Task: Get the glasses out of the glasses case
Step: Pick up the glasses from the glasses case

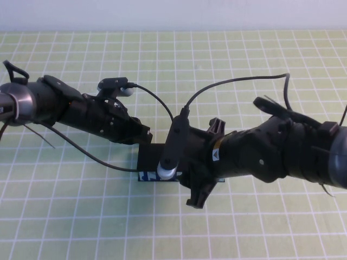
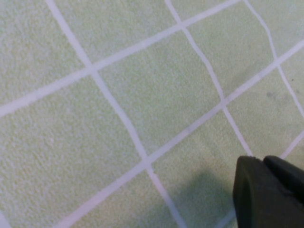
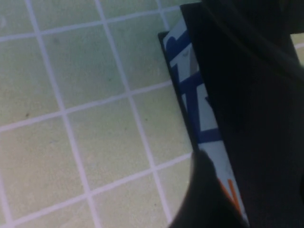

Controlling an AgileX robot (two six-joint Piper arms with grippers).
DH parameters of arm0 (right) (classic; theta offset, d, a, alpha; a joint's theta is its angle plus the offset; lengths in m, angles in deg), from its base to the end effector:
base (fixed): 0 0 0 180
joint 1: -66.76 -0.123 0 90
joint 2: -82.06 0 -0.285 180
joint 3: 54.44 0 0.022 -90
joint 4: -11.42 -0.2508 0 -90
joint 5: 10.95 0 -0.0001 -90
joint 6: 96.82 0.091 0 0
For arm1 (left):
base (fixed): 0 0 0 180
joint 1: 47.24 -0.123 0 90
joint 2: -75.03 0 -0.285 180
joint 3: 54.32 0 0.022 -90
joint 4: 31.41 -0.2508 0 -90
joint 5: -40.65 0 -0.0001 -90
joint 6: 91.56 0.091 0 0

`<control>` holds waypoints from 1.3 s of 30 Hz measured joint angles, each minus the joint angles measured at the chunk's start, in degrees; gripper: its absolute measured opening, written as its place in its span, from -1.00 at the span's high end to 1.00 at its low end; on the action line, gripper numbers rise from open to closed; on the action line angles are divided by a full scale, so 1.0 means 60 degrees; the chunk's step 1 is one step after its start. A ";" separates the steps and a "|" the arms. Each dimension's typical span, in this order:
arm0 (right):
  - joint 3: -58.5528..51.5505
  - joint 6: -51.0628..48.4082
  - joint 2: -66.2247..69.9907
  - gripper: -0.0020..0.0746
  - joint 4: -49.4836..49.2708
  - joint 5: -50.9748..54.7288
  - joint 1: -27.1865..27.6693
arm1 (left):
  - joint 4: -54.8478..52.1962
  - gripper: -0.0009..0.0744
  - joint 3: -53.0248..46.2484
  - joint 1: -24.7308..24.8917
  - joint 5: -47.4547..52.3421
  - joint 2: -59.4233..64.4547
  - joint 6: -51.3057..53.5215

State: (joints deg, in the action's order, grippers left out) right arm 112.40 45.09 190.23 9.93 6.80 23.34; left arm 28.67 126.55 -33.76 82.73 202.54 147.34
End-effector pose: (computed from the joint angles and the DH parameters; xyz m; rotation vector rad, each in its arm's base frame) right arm 0.2712 0.2576 0.2134 -1.5651 1.8566 0.0629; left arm 0.3999 -0.1503 0.1523 0.6546 2.4710 -0.8534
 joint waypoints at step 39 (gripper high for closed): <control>0.0059 -0.0061 0.0899 0.84 0.2326 -0.0962 0.0000 | 0.0000 0.99 0.0046 0.0000 0.0403 0.0000 0.0006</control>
State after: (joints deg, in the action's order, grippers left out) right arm 112.76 44.73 195.62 23.88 1.02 23.34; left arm 28.67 126.83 -33.76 85.15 202.54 147.38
